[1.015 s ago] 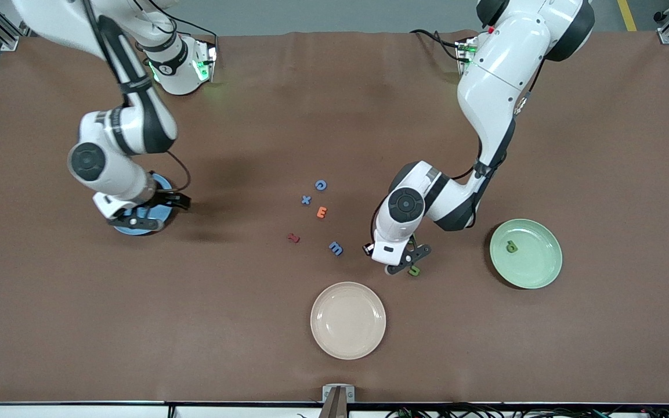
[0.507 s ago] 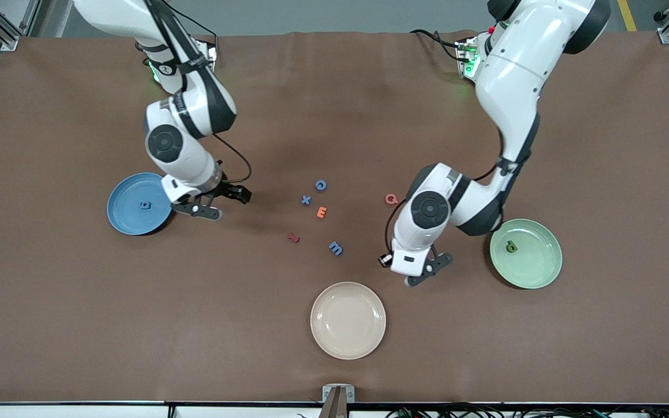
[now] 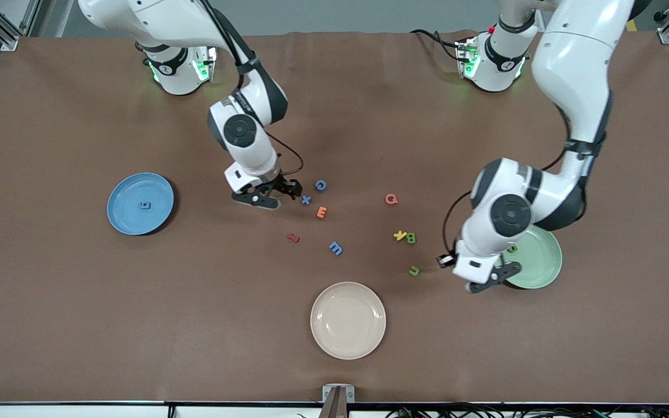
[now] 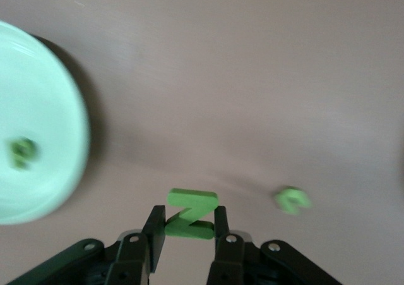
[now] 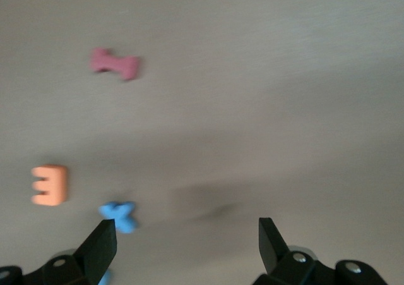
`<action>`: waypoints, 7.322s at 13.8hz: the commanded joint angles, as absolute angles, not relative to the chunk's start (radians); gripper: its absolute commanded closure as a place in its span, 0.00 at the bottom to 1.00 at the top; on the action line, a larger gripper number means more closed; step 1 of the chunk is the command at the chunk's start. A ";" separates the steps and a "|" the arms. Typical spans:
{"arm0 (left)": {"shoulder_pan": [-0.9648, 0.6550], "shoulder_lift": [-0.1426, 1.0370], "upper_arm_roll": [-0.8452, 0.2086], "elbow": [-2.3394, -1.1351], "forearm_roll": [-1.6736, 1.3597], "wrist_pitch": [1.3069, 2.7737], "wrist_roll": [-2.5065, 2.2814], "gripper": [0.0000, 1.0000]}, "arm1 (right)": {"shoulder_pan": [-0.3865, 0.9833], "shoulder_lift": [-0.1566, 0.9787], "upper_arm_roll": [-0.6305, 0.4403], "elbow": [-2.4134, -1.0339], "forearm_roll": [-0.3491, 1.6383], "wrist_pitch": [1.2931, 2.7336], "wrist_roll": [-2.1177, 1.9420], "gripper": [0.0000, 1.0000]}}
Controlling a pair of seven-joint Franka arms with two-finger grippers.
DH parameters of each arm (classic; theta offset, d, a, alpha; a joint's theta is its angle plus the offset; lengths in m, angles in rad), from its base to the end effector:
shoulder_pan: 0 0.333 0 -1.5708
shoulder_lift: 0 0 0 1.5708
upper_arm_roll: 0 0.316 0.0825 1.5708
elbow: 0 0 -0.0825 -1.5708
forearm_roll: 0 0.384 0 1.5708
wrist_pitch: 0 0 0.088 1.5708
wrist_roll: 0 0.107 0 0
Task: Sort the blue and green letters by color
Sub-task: 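Grasp the green Z with the left gripper while the right gripper grasps blue X, then place the Z on the green plate while the right gripper places X on blue, then grasp the green n with the left gripper while the right gripper reaches blue C, then place the n on the green plate while the right gripper grasps blue C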
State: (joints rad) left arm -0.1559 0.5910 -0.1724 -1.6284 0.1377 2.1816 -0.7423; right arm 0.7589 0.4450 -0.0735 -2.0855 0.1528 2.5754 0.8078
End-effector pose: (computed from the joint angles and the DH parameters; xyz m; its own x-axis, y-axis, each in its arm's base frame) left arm 0.6544 -0.2023 0.2777 0.9355 0.3531 -0.0103 0.3527 -0.9353 -0.0295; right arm 0.4590 0.3725 0.2132 0.9710 -0.2389 -0.0100 -0.2390 -0.9684 -0.0709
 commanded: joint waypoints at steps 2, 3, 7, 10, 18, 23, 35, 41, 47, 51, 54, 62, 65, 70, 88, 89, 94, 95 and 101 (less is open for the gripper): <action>-0.034 0.497 -0.181 -1.781 0.170 2.194 -0.537 1.00 | 0.817 0.541 -0.089 -1.976 0.156 2.568 0.834 0.06; -0.008 0.497 -0.181 -1.795 0.185 2.197 -0.500 1.00 | 0.825 0.551 -0.090 -1.970 0.156 2.569 0.839 0.08; 0.058 0.500 -0.183 -1.882 0.235 2.273 -0.448 0.99 | 0.847 0.580 -0.092 -1.960 0.152 2.571 0.847 0.29; 0.101 0.512 -0.183 -1.928 0.265 2.362 -0.425 0.99 | 0.854 0.600 -0.094 -1.941 0.152 2.572 0.851 0.34; 0.101 0.529 -0.186 -1.960 0.264 2.421 -0.431 0.97 | 0.856 0.624 -0.094 -1.914 0.130 2.572 0.854 0.57; 0.094 0.546 -0.186 -1.950 0.253 2.421 -0.445 0.63 | 0.844 0.620 -0.095 -1.913 0.123 2.560 0.874 1.00; 0.029 0.567 -0.267 -1.735 0.236 2.273 -0.711 0.06 | 0.836 0.299 -0.535 -2.087 0.110 2.094 0.239 0.99; -0.142 0.716 -0.265 -1.569 0.239 2.273 -1.146 0.27 | 0.836 0.193 -0.799 -2.223 0.087 2.105 -0.165 0.95; -0.213 0.804 -0.259 -1.485 0.241 2.276 -1.400 0.36 | 0.838 0.179 -0.847 -2.226 0.089 2.091 -0.216 0.00; -0.245 0.851 -0.256 -1.424 0.244 2.279 -1.494 0.43 | 0.854 0.179 -0.841 -2.223 0.124 2.088 -0.184 0.00; -0.259 0.885 -0.250 -1.382 0.245 2.283 -1.532 0.43 | 0.946 0.184 -0.836 -2.223 0.190 2.097 -0.047 0.00; -0.264 0.913 -0.245 -1.384 0.249 2.284 -1.532 0.55 | 1.369 0.230 -0.834 -2.214 0.325 2.270 0.497 0.00; -0.250 0.888 -0.245 -1.390 0.256 2.278 -1.517 0.96 | 1.466 0.343 -0.822 -2.180 0.421 2.347 0.558 0.00; -0.180 0.743 -0.248 -1.485 0.258 2.165 -1.326 1.00 | 1.500 0.567 -0.689 -2.027 0.526 2.445 0.719 0.03; 0.138 0.522 -0.258 -1.887 0.258 2.304 -0.756 0.99 | 1.489 0.744 -0.632 -1.881 0.528 2.453 0.825 0.32; 0.149 0.517 -0.259 -1.894 0.258 2.307 -0.756 0.99 | 1.491 0.745 -0.630 -1.881 0.526 2.460 0.825 0.37; 0.156 0.512 -0.259 -1.924 0.258 2.322 -0.739 0.94 | 1.491 0.746 -0.630 -1.881 0.528 2.464 0.825 0.71; 0.156 0.512 -0.259 -1.925 0.256 2.322 -0.739 0.94 | 1.491 0.746 -0.630 -1.881 0.528 2.464 0.825 0.81; 0.155 0.534 -0.258 -1.911 0.258 2.344 -0.738 0.87 | 1.448 0.732 -0.641 -1.873 0.514 2.401 0.767 1.00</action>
